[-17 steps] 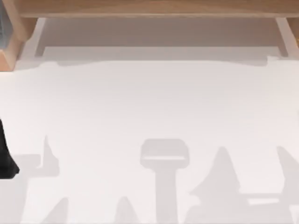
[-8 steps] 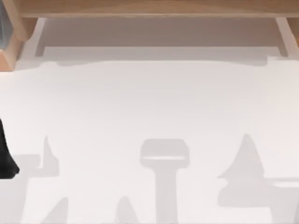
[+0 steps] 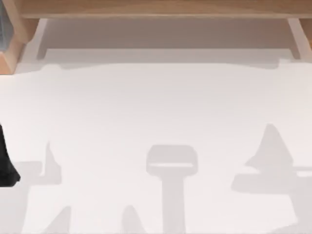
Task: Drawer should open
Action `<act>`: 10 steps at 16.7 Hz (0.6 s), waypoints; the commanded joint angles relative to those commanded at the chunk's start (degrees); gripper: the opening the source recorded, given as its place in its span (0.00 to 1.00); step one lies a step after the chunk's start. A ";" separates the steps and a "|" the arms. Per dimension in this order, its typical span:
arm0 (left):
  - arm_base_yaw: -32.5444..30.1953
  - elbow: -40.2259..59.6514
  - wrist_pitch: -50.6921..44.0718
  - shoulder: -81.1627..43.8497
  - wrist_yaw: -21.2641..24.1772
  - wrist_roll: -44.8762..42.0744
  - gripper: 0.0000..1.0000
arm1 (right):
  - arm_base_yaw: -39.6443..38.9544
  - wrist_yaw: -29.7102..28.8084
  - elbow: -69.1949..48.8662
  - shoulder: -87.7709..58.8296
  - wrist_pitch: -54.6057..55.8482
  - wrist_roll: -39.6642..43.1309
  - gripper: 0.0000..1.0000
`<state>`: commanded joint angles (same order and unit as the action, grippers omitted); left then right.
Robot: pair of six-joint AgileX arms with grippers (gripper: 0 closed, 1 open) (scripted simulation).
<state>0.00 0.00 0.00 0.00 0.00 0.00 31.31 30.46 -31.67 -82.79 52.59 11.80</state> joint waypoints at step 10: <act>0.00 0.00 0.00 0.00 0.00 0.00 1.00 | -2.34 -3.48 -20.63 -33.99 11.61 51.54 1.00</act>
<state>0.00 0.00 0.00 0.00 0.00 0.00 28.97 26.98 -52.30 -116.79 64.20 63.34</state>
